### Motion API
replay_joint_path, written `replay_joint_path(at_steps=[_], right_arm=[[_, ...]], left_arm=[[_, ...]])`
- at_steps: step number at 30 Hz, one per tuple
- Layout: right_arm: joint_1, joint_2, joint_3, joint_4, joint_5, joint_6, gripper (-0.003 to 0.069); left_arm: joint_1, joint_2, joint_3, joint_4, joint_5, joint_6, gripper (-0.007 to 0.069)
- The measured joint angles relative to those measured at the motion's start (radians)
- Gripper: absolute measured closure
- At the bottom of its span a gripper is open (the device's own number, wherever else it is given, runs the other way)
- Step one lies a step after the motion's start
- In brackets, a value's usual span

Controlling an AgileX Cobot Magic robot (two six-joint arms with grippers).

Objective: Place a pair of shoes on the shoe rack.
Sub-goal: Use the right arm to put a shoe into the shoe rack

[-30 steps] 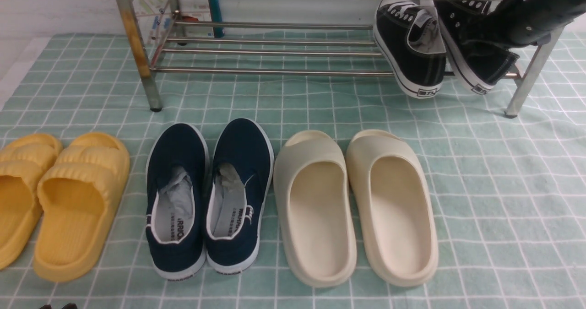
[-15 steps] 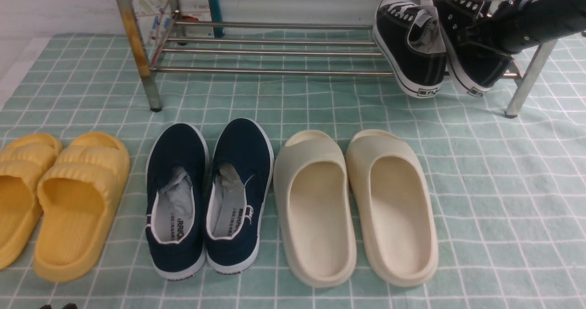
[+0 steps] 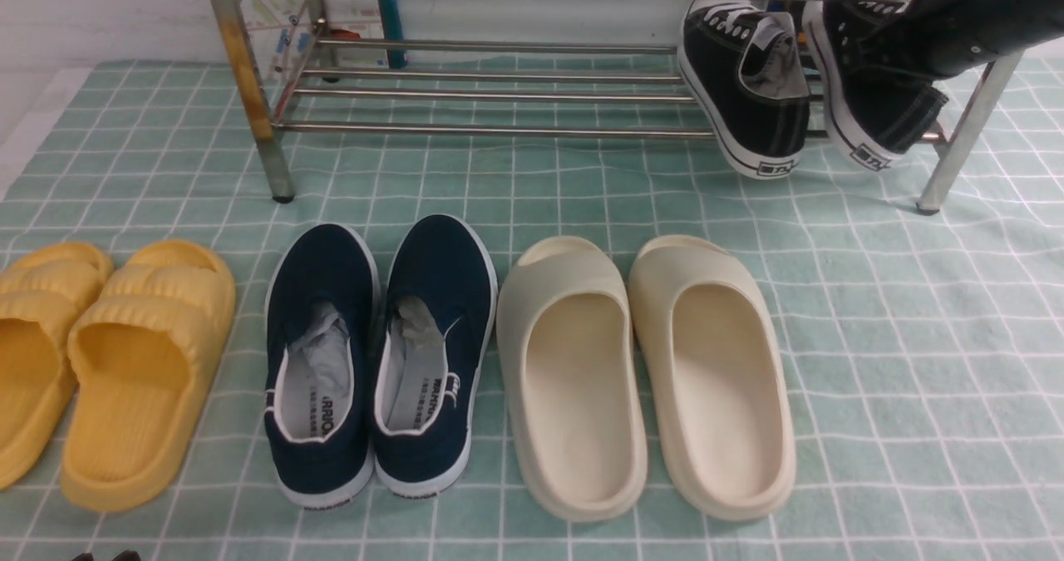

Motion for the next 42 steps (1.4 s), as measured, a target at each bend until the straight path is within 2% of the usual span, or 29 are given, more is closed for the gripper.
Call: replay_joint_path(at_steps=[10,25,27,31,32,33,35,38,41,42], right_arm=[[0.006,0.036,-0.003,-0.050,-0.002,-0.094,0.0648],[0.010,0.068,-0.006,-0.032,-0.084,-0.074,0.0627],[0.010,0.068,-0.006,-0.032,-0.086,-0.074,0.0606],[0.010,0.068,-0.007,-0.032,-0.125,-0.075,0.0491],[0.010,0.068,-0.009,-0.031,-0.127,-0.075,0.0483],[0.010,0.068,-0.012,-0.026,-0.137,-0.075,0.0420],[0.009,0.066,-0.012,-0.013,-0.139,-0.075,0.0342],[0.009,0.042,-0.012,0.029,-0.097,-0.075,0.0260],[0.009,0.004,-0.012,0.055,-0.037,-0.073,0.0244],[0.009,-0.044,-0.012,0.064,0.033,-0.061,0.0255]], left_arm=[[0.000,0.000,0.000,0.000,0.000,0.000,0.0386],[0.000,0.000,0.000,0.000,0.000,0.000,0.0386],[0.000,0.000,0.000,0.000,0.000,0.000,0.0386],[0.000,0.000,0.000,0.000,0.000,0.000,0.0386],[0.000,0.000,0.000,0.000,0.000,0.000,0.0386],[0.000,0.000,0.000,0.000,0.000,0.000,0.0386],[0.000,0.000,0.000,0.000,0.000,0.000,0.0386],[0.000,0.000,0.000,0.000,0.000,0.000,0.0386],[0.000,0.000,0.000,0.000,0.000,0.000,0.0386],[0.000,0.000,0.000,0.000,0.000,0.000,0.0386]])
